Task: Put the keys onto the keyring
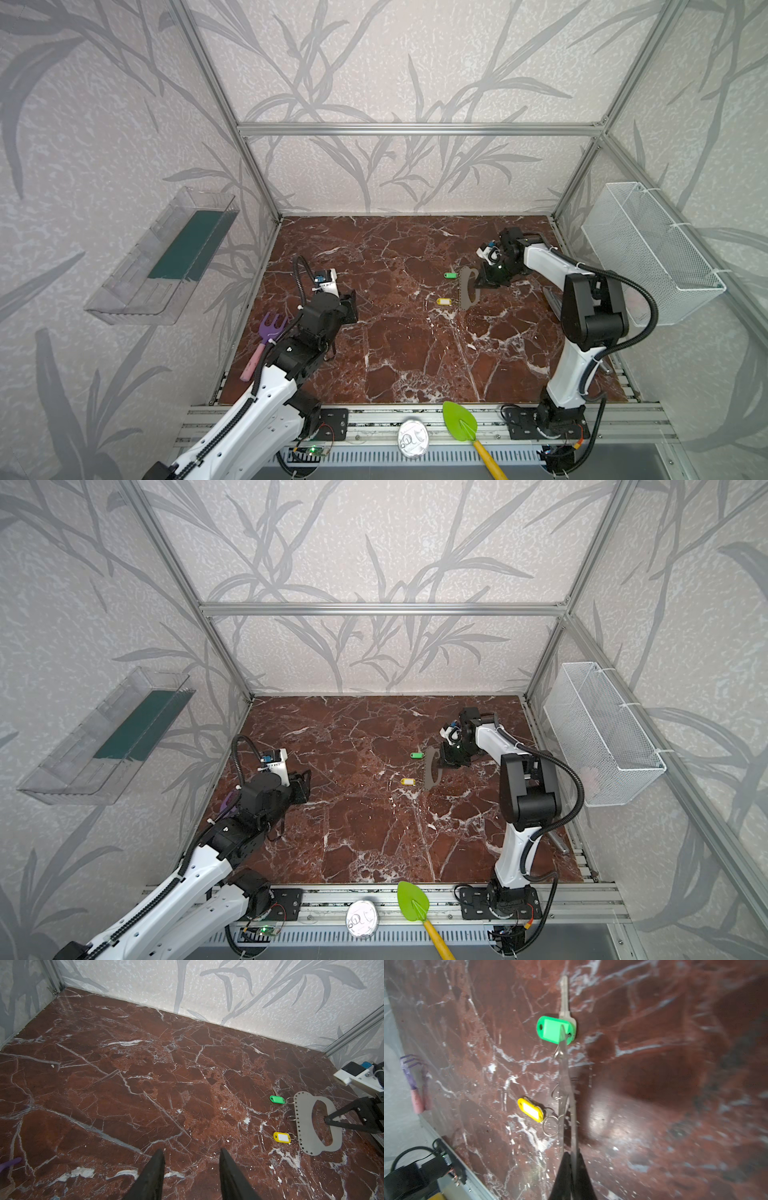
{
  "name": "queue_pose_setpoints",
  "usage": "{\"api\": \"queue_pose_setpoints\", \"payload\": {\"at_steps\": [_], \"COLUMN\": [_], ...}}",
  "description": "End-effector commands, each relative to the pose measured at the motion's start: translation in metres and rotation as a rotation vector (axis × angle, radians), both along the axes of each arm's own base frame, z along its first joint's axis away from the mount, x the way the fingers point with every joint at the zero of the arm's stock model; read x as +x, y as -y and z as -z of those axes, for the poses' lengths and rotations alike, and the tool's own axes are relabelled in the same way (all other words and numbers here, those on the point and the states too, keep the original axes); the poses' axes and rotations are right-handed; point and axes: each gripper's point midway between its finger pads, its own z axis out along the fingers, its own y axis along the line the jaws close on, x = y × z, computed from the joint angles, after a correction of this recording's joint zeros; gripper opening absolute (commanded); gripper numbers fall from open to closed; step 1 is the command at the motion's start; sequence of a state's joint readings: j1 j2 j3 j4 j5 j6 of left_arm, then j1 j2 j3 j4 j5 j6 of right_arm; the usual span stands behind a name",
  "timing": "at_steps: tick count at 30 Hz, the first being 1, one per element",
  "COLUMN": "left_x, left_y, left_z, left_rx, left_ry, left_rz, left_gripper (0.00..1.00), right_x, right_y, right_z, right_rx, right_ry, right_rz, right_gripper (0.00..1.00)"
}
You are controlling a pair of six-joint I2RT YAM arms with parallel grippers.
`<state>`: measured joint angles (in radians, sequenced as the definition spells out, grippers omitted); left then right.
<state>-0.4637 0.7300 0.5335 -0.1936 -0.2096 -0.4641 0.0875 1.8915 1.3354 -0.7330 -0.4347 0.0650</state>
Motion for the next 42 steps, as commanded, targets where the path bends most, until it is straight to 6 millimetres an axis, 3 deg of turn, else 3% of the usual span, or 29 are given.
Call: {"api": "queue_pose_setpoints", "payload": {"at_steps": [1,7,10,16,26,35,42], "left_x": [0.003,0.003,0.003,0.003,0.003,0.003,0.02], "left_y": [0.0,0.0,-0.001,-0.002,-0.003,-0.005,-0.014], "left_z": [-0.009,-0.009,-0.008,-0.006,-0.005,-0.008,-0.047], "left_rx": [-0.022,-0.019,-0.012,-0.008,-0.009,0.007,0.186], "left_ry": [0.024,0.024,0.023,0.02,0.017,0.022,0.048], "left_rz": [-0.01,-0.009,-0.012,-0.019,-0.027,-0.031,-0.051], "left_gripper": [0.45,0.48,0.5,0.54,0.62,0.64,0.67], "right_x": [-0.013,-0.011,-0.009,-0.006,-0.008,-0.013,-0.016], "right_y": [0.055,0.064,0.067,0.072,0.072,0.073,0.063], "right_z": [0.017,-0.003,-0.018,-0.046,-0.077,-0.085,-0.103], "right_rx": [-0.233,-0.272,-0.284,-0.302,-0.288,-0.289,-0.225], "right_ry": [-0.037,0.031,0.075,0.159,0.262,0.301,0.407], "right_rz": [0.081,0.113,0.126,0.151,0.171,0.179,0.166], "right_gripper": [0.51,0.58,0.74,0.78,0.79,0.79,0.78]}}
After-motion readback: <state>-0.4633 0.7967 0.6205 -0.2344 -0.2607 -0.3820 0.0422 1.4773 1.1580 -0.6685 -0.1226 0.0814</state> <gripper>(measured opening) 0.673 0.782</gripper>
